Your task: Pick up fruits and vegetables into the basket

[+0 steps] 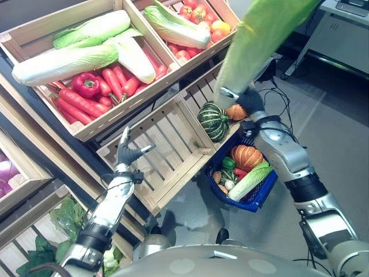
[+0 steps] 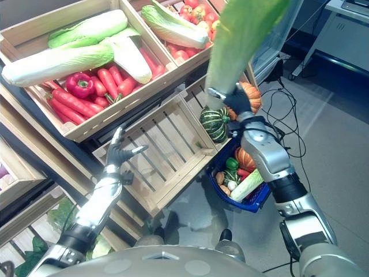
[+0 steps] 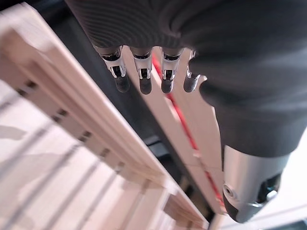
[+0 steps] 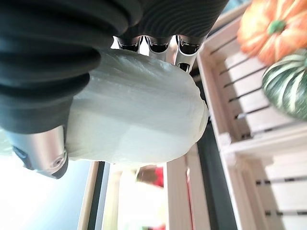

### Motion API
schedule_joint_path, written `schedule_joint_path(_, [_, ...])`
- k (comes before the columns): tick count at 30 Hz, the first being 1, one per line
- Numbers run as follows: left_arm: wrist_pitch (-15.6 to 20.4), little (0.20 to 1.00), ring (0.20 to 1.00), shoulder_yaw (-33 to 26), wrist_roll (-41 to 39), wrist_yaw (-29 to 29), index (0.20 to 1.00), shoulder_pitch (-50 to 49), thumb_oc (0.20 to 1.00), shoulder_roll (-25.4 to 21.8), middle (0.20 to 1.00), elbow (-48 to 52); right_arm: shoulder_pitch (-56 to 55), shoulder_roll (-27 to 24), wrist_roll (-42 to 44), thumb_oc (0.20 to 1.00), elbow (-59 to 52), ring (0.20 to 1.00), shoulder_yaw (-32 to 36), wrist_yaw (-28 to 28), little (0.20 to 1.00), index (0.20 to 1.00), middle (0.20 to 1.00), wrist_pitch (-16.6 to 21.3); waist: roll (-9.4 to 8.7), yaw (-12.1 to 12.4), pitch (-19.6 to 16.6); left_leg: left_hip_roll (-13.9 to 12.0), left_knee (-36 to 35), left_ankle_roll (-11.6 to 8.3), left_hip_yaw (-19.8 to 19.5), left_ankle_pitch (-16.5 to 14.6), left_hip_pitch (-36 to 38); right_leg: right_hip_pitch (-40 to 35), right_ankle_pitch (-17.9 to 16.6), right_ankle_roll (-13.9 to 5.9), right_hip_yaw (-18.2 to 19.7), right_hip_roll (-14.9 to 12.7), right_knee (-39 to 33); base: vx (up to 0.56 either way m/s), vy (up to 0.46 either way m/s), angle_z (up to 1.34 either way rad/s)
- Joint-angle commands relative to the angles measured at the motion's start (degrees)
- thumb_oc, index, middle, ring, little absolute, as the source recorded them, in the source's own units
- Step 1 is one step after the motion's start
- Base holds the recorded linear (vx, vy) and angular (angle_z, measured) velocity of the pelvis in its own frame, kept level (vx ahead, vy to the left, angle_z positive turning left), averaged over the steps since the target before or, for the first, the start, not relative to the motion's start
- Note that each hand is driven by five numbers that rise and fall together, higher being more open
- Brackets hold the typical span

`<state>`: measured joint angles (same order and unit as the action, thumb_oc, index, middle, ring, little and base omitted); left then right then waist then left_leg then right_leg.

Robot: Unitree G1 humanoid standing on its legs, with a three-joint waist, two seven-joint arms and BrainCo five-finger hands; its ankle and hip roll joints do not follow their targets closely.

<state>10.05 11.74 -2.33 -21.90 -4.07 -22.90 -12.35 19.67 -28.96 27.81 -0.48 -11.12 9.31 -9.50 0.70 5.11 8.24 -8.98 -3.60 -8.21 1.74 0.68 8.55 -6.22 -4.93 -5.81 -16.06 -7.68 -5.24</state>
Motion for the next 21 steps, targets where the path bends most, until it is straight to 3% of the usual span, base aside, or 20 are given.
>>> schedule_joint_path(1, [6.3,1.000,1.000,-2.6,1.1,1.1,1.000,-0.3,1.000,-4.2,1.000,0.6,-0.9,-0.2,-1.0,0.200,-6.6,0.200,4.3,-0.7,0.200,0.200,0.200,8.1,-3.03,-0.1,-1.4,-1.1,4.0,2.25,3.9,-5.0,-1.8,-0.3,7.0,-3.02,1.9,-5.0,7.0,0.00,0.000,0.00])
schedule_joint_path(6, [7.1,1.000,1.000,-6.7,3.6,4.5,1.000,-6.2,1.000,-4.9,1.000,-1.3,-10.1,-0.3,-1.5,0.200,-5.5,0.200,9.9,-0.6,0.200,0.200,0.200,12.2,-2.22,-0.7,0.4,-1.5,4.7,2.54,4.3,-5.0,-3.1,1.8,8.1,-3.09,1.9,-5.2,9.4,-0.02,-0.042,-0.03])
schedule_joint_path(11, [6.9,1.000,1.000,-5.3,4.3,9.2,1.000,-7.2,1.000,-7.0,1.000,-3.7,-12.4,0.1,1.7,0.200,0.1,0.200,12.5,0.8,0.200,0.200,0.200,13.4,-0.53,-2.0,4.7,-2.1,7.7,2.70,4.0,-4.6,-8.1,8.3,9.9,-2.34,2.6,-5.0,14.9,-0.16,-0.069,-0.07])
schedule_joint_path(16, [8.1,1.000,1.000,-1.9,5.2,5.7,1.000,-6.3,1.000,-8.3,1.000,-6.3,-10.2,-1.0,6.0,0.200,8.5,0.200,14.3,1.5,0.200,0.200,0.200,16.0,2.05,-2.9,10.9,-2.2,10.0,2.37,3.7,-3.4,-14.0,14.9,10.9,-1.17,2.8,-5.0,19.5,-0.21,-0.020,0.01])
schedule_joint_path(17, [7.6,1.000,1.000,-0.8,4.1,1.8,1.000,-5.9,1.000,-8.0,1.000,-10.0,-9.0,-1.6,9.9,0.200,13.1,0.200,14.8,0.7,0.200,0.200,0.200,17.0,3.21,-3.0,13.3,-2.0,11.0,2.10,3.6,-2.6,-16.4,17.3,11.2,-0.59,3.0,-5.2,21.5,-0.18,-0.007,-0.02])
schedule_joint_path(21, [6.2,1.000,1.000,-0.6,0.2,0.0,1.000,-5.0,1.000,-5.3,1.000,-18.8,-5.7,-2.6,14.4,0.200,21.0,0.200,14.8,0.6,0.200,0.200,0.200,17.6,5.21,-2.8,16.8,-1.2,13.4,1.76,3.2,-1.7,-21.0,22.4,12.5,0.31,3.4,-6.1,26.4,-0.11,-0.009,-0.04])
